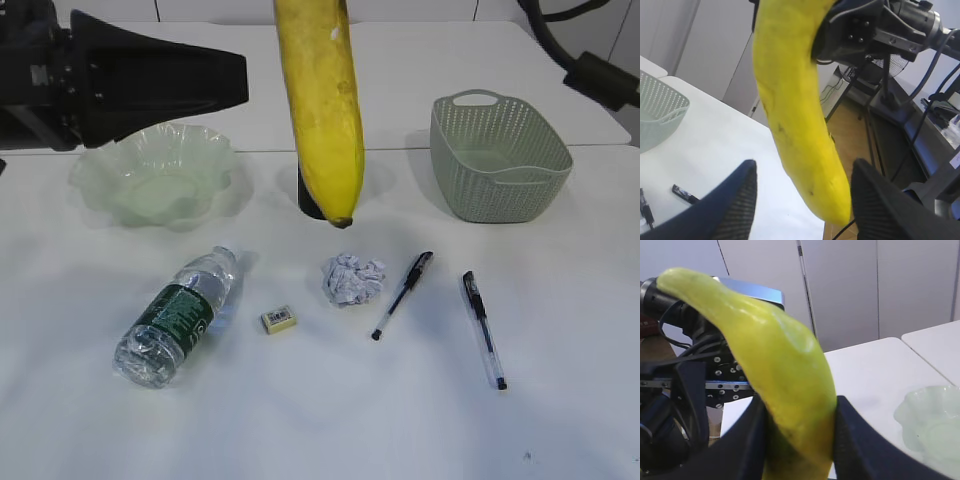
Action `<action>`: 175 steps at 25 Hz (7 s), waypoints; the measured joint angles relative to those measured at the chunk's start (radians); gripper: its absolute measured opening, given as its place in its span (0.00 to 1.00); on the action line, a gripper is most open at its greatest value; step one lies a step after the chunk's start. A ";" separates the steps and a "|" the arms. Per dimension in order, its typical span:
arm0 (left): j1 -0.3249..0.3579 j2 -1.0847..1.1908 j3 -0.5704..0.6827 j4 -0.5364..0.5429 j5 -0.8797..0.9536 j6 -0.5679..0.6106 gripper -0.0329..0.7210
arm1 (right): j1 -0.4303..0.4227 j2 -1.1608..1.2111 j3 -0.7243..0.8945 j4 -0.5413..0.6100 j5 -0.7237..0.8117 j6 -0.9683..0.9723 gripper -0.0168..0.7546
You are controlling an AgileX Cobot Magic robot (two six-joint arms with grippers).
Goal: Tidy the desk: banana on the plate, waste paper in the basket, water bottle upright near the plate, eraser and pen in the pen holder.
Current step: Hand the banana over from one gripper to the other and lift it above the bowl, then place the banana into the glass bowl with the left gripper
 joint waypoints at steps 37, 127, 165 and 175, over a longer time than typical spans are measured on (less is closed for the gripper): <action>-0.065 0.000 0.000 -0.008 0.014 -0.016 0.50 | 0.135 0.000 0.000 0.034 -0.013 -0.024 0.36; -0.050 0.000 -0.063 0.049 -0.126 -0.030 0.37 | 0.139 0.000 0.000 0.003 -0.042 0.303 0.80; 0.187 0.000 -0.063 0.147 -0.520 -0.042 0.37 | 0.141 0.000 0.000 -0.191 -0.218 0.311 0.79; 0.189 0.000 -0.091 0.236 -0.654 -0.042 0.37 | 0.141 0.000 0.000 -0.258 -0.417 0.311 0.59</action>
